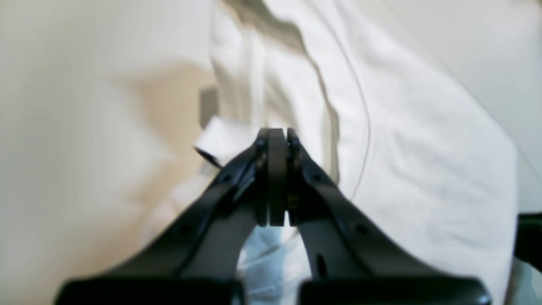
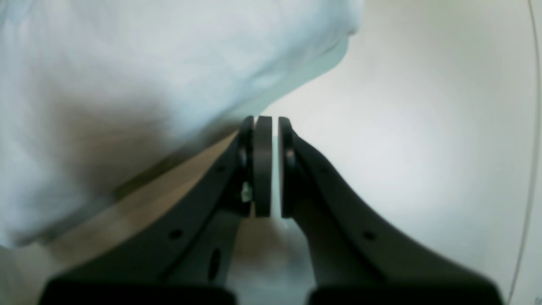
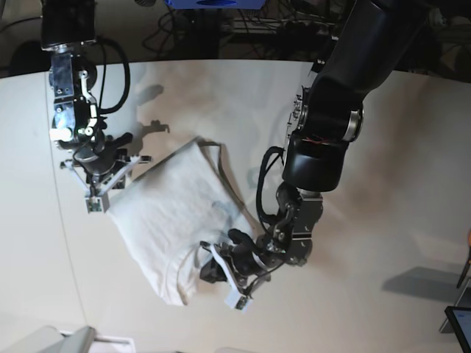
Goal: Fold the T-shirt properly
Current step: 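Grasp the shirt collar area with the left gripper, then pull the collar fold with the left gripper to straighten the shirt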
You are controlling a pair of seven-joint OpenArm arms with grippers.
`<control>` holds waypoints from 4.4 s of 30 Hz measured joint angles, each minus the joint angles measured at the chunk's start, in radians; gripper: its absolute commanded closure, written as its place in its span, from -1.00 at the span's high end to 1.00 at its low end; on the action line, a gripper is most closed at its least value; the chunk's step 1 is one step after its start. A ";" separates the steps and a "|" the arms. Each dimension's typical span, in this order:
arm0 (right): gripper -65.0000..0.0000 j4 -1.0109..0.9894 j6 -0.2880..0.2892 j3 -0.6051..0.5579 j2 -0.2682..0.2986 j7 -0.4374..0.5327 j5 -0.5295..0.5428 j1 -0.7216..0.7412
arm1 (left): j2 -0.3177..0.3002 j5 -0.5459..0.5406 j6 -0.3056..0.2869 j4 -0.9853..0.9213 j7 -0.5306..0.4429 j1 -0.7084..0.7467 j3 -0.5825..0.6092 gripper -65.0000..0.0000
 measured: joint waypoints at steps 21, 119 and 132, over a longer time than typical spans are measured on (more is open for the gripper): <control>-0.94 0.059 0.000 0.000 -0.030 -0.061 0.000 0.165 | 0.064 0.004 0.000 0.558 0.316 0.296 -0.088 -1.00; -0.94 0.014 0.001 0.006 -0.016 -0.002 -0.008 0.128 | -0.080 0.000 0.008 0.632 0.338 0.387 -0.185 -1.00; -0.94 -0.352 0.010 0.000 0.082 0.151 -0.003 0.192 | -0.093 0.005 0.007 0.745 0.406 0.601 -0.266 -1.00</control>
